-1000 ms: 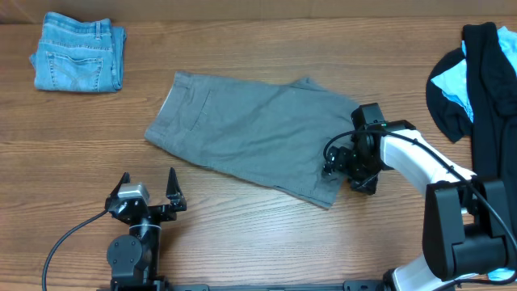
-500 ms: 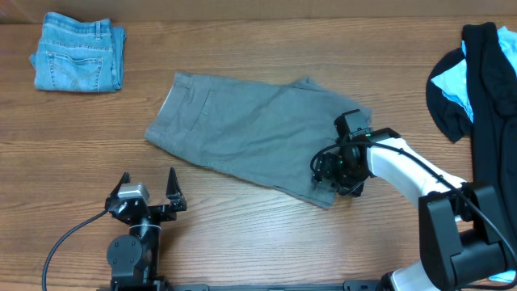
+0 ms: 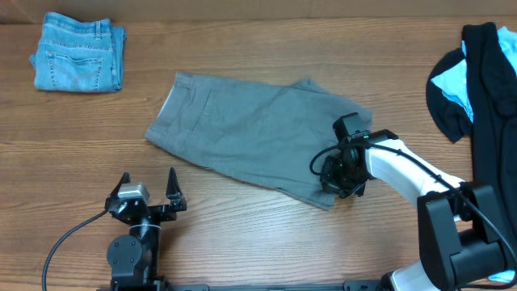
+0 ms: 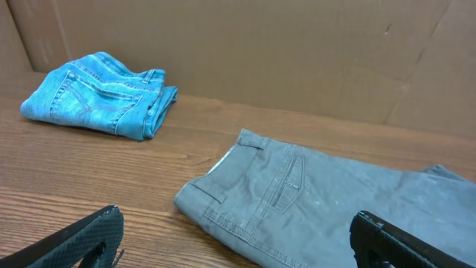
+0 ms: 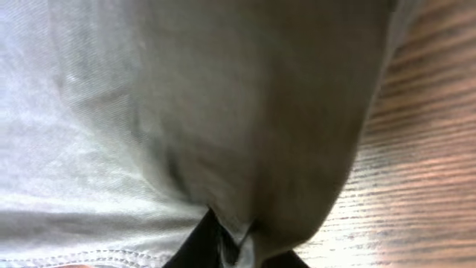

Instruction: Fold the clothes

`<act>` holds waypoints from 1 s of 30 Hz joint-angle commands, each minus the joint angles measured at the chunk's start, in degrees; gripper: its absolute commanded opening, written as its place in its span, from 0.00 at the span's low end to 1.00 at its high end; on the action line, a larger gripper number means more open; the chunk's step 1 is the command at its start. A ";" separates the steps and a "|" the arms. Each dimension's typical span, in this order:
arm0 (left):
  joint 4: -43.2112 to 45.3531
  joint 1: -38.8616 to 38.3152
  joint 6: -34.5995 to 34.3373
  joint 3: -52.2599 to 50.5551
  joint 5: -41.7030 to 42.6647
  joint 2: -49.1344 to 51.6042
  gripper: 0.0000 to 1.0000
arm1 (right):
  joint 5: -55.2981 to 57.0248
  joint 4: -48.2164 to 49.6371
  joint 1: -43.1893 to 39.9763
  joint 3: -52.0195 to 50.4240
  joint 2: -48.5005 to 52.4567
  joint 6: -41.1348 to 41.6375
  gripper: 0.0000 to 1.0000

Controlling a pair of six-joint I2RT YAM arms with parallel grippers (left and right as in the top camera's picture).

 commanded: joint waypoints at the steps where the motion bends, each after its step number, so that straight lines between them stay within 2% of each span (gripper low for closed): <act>1: 0.07 -0.37 0.22 -0.20 0.04 -0.42 1.00 | 5.62 -0.13 -2.40 -1.86 1.57 0.15 0.10; 3: 0.07 -0.37 0.20 -0.20 0.04 -0.42 1.00 | 5.57 0.59 -4.94 -1.84 1.57 0.11 0.04; 10: 0.07 -0.37 0.22 -0.20 0.04 -0.42 1.00 | 5.60 0.61 -14.43 2.01 1.57 -0.76 0.04; 14: 0.07 -0.37 0.20 -0.20 0.04 -0.42 1.00 | 6.84 -2.08 -18.62 8.46 1.57 -1.84 0.04; 17: 0.07 -0.37 0.22 -0.20 0.04 -0.42 1.00 | 7.04 -8.24 -20.96 16.96 1.55 -1.84 0.04; 18: 0.07 -0.37 0.20 -0.20 0.04 -0.42 1.00 | 6.99 -9.97 -21.05 18.91 1.55 -1.86 0.17; 19: 0.07 -0.37 0.22 -0.20 0.04 -0.42 1.00 | 6.82 -11.89 -21.05 20.87 1.55 -1.86 0.44; 20: 0.07 -0.37 0.22 -0.20 0.04 -0.42 1.00 | 6.10 -13.68 -20.83 22.51 1.55 -2.03 0.86; 21: 0.07 -0.37 0.22 -0.20 0.04 -0.42 1.00 | 4.61 -14.93 -20.55 23.69 1.55 -3.26 1.00; 24: 0.07 -0.37 0.20 -0.20 0.04 -0.42 1.00 | 0.74 -16.96 -19.52 24.90 1.55 -5.95 1.00; 30: 0.07 -0.37 0.20 -0.20 0.04 -0.42 1.00 | -0.81 -18.67 -18.71 24.87 1.55 -3.89 1.00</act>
